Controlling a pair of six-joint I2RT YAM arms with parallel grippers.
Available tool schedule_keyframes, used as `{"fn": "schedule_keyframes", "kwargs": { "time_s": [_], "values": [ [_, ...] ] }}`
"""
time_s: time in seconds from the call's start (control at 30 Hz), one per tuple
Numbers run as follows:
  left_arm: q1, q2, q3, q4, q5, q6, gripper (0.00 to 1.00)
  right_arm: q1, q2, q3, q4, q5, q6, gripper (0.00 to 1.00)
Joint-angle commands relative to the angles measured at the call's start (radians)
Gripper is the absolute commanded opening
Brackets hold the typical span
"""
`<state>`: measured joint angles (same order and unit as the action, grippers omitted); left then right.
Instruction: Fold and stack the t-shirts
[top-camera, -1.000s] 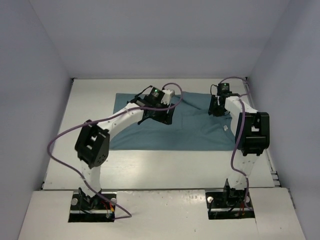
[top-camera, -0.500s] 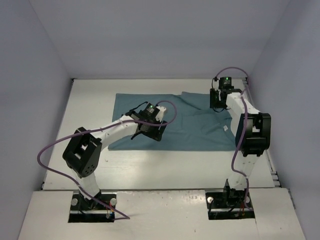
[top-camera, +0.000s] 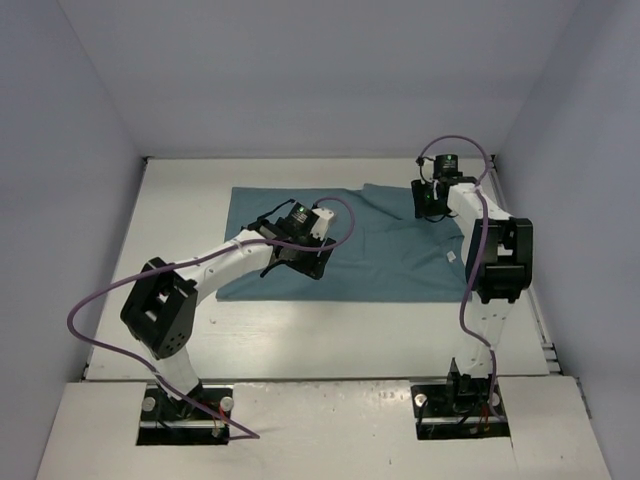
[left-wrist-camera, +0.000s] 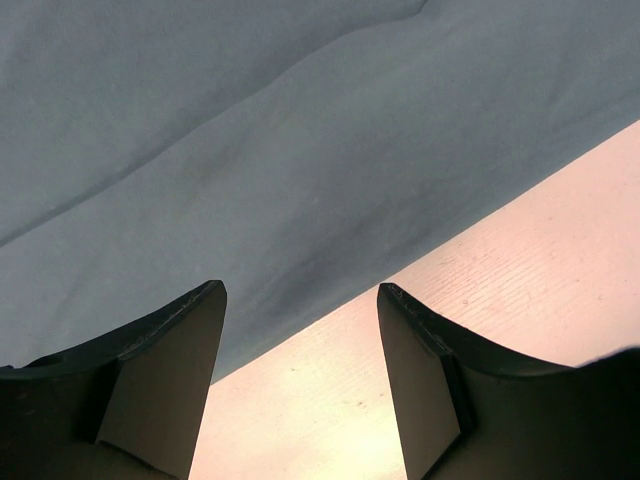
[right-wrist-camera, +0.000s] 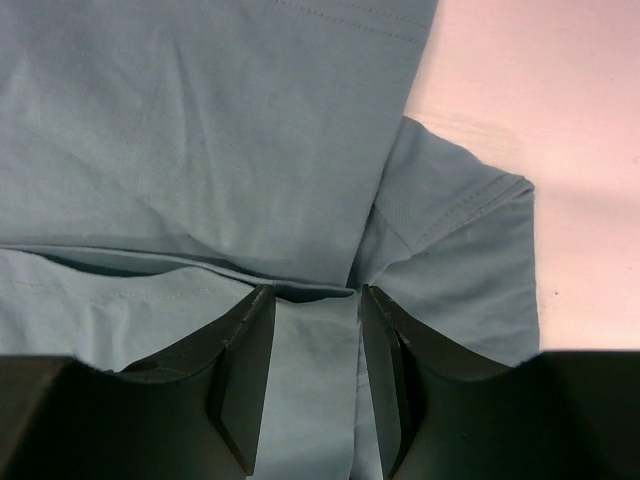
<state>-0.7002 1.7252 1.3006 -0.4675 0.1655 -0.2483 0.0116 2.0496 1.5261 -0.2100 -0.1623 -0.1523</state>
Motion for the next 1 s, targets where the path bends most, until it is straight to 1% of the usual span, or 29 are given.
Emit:
{"fn": "schedule_keyframes", "kwargs": {
  "time_s": [0.0,0.33,0.47,0.53,0.63,0.77,0.97],
  "values": [
    [0.002,-0.069,0.043,0.004,-0.007,0.021,0.6,-0.007,-0.011,0.049,0.008,-0.016,-0.034,0.38],
    [0.002,-0.082,0.027,0.003,-0.007,0.011,0.6,-0.033,0.021,0.054,0.006,-0.04,-0.051,0.36],
    [0.002,-0.089,0.019,0.003,-0.009,0.009,0.6,-0.034,0.032,0.058,0.006,-0.049,-0.056,0.32],
    [0.002,-0.094,0.017,0.003,-0.009,0.01,0.6,-0.035,0.034,0.06,0.006,-0.068,-0.059,0.26],
    [0.002,-0.101,0.016,0.003,-0.009,0.009,0.6,-0.034,0.03,0.058,0.004,-0.099,-0.062,0.24],
    [0.002,-0.105,0.014,0.003,-0.009,0.006,0.6,-0.033,0.022,0.051,0.004,-0.141,-0.066,0.25],
    [0.001,-0.11,0.008,0.003,-0.004,-0.002,0.6,-0.035,0.021,0.036,0.003,-0.141,-0.062,0.33]
  ]
}}
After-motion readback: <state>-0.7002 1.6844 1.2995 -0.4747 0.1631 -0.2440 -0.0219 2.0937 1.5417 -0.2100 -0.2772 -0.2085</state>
